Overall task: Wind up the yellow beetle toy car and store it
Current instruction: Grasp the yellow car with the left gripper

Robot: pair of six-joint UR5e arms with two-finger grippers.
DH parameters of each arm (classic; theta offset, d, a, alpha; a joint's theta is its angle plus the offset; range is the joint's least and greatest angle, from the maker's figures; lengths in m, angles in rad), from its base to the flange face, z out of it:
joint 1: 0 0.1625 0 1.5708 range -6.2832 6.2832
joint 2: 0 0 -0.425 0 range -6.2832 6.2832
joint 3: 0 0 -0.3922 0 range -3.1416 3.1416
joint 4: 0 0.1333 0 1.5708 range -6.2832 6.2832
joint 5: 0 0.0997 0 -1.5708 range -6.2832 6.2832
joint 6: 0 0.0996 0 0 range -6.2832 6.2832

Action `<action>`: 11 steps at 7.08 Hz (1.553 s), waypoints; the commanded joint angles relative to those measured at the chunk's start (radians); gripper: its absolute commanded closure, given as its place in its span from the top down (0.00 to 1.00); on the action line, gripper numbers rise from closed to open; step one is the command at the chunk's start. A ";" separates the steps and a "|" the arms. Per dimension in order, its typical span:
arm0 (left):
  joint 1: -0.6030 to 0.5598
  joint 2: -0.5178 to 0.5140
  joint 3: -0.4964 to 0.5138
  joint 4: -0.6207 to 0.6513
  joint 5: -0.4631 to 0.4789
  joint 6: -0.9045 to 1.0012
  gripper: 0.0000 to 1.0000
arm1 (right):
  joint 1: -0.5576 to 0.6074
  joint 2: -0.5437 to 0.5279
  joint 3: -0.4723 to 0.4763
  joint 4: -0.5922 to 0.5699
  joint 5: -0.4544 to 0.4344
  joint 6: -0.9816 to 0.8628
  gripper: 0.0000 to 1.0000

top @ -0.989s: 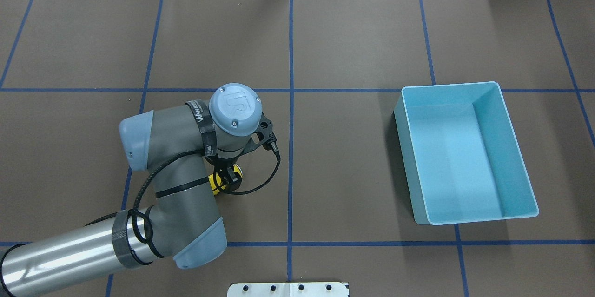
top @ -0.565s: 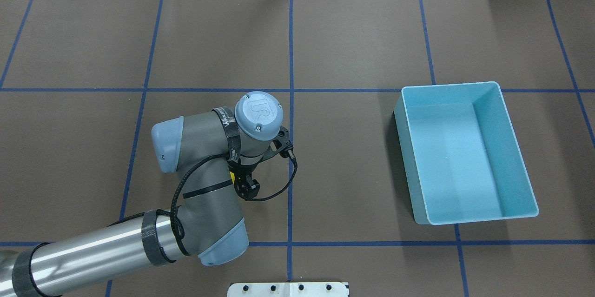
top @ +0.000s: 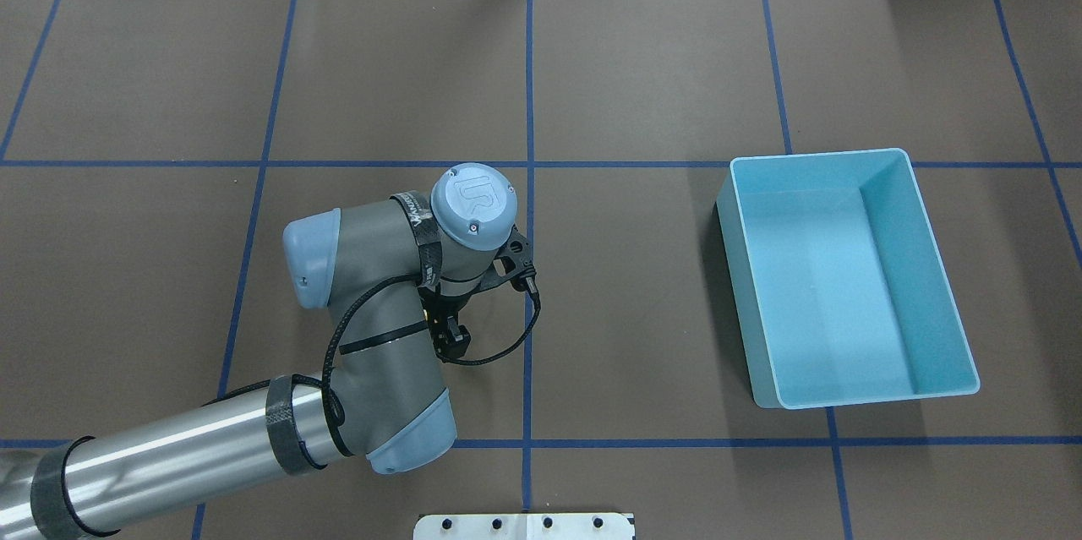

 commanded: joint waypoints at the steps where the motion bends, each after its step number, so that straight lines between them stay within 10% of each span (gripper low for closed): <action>1: -0.020 0.007 0.001 -0.001 -0.006 0.004 0.96 | 0.000 -0.001 0.000 0.000 0.000 -0.002 1.00; 8: -0.032 0.032 0.017 -0.036 -0.069 -0.005 0.85 | 0.000 -0.001 0.002 0.001 -0.001 -0.002 1.00; 11: -0.027 0.029 0.020 -0.060 -0.102 -0.088 0.35 | 0.000 -0.001 -0.002 0.001 -0.001 -0.002 1.00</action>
